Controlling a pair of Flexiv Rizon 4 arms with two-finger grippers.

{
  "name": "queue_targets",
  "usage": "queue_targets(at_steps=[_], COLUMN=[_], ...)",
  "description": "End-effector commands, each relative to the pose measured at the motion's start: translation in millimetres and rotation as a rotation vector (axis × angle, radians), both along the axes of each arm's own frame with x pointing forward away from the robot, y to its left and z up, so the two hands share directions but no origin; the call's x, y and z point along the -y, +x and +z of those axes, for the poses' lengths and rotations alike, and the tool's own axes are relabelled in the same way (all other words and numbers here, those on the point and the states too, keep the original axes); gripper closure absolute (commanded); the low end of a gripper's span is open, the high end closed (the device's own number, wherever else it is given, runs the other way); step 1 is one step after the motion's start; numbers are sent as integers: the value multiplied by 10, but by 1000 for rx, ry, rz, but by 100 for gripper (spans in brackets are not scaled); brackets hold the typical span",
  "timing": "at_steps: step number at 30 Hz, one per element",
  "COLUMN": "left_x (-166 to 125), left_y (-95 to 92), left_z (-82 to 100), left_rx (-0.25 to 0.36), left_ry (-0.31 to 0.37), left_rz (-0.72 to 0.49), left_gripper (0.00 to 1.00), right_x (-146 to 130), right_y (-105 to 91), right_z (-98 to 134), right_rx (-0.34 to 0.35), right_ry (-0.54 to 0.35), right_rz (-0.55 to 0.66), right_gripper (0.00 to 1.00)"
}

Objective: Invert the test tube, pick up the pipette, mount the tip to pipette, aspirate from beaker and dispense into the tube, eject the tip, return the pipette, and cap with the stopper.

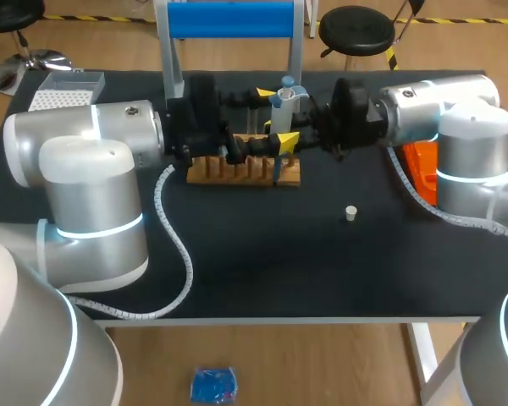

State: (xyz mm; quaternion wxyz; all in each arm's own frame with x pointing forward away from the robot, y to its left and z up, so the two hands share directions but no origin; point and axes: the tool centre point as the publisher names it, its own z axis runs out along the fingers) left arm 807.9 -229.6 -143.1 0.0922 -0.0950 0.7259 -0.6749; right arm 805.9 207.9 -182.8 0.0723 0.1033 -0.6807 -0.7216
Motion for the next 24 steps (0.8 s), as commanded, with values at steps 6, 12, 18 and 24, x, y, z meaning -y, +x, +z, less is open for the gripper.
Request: queue_targets(at_steps=[6, 12, 18, 24], left_x=[1, -1, -4, -10], left_y=[-9, -10, -5, -2], left_z=[6, 4, 2, 6], left_rx=[0, -4, -4, -1], left_ry=[5, 7, 8, 11], left_rz=[0, 2, 0, -4], left_gripper=[14, 100, 100, 100], right_x=[-8, 8, 6, -4], right_y=[8, 21, 21, 27], right_z=[3, 5, 5, 4], right_rx=[2, 3, 4, 1], right_ry=[-2, -1, 1, 3], right_rz=[-3, -14, -19, -18], right_gripper=[100, 100, 100, 100])
